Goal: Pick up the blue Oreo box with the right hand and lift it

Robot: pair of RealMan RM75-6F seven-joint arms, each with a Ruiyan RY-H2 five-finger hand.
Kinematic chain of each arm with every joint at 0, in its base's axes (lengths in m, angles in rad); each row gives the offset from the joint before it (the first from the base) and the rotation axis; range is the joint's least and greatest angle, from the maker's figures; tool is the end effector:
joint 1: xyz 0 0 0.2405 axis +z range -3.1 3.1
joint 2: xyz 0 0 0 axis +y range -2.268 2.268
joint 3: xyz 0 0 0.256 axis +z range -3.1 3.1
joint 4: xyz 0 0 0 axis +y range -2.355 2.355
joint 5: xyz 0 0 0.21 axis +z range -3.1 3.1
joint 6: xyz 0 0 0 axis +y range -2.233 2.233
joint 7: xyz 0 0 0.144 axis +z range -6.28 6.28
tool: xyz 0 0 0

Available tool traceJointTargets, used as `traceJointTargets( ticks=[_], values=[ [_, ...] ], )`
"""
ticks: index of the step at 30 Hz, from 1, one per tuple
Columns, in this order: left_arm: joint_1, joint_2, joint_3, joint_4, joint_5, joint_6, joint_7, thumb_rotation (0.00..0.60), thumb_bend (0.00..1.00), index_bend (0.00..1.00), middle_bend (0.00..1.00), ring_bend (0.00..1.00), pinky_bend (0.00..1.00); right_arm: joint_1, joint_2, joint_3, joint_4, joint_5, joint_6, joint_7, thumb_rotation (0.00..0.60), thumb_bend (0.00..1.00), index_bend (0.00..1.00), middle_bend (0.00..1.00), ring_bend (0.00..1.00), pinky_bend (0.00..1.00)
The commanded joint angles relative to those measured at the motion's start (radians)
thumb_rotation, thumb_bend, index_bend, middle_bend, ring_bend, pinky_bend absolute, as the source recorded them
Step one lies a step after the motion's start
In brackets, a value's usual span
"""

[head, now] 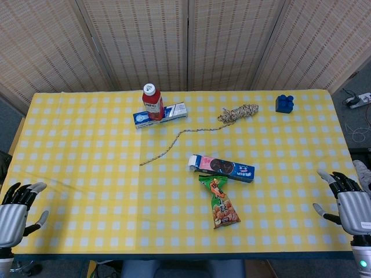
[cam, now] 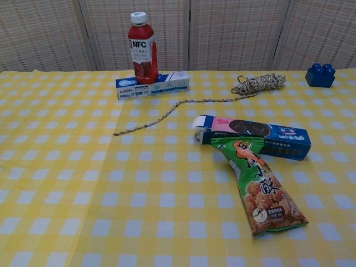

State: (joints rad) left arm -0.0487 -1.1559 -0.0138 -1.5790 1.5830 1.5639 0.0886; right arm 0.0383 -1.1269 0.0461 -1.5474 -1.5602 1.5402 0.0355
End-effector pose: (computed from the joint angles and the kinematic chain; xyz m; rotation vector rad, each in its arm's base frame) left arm -0.3078 0.1621 0.1511 -1.4348 -0.7956 -0.8853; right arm -0.3201 -0.1660 0.1659 1.3854 -0.8538 0.9189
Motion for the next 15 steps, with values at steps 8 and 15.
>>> traceJointTargets(
  ticks=[8,15],
  values=[
    [0.003,-0.002,0.004,0.001,0.001,0.002,0.003,0.6,0.33,0.26,0.23,0.18,0.08,0.023,-0.006,-0.011,0.0,-0.033,-0.025,-0.013,0.6,0.15,0.18,0.29,0.18,0.26],
    [0.007,-0.004,0.006,0.001,0.003,0.006,0.002,0.6,0.33,0.26,0.23,0.18,0.08,0.085,-0.022,-0.003,-0.024,-0.023,-0.122,-0.054,0.6,0.15,0.18,0.28,0.18,0.26]
  ],
)
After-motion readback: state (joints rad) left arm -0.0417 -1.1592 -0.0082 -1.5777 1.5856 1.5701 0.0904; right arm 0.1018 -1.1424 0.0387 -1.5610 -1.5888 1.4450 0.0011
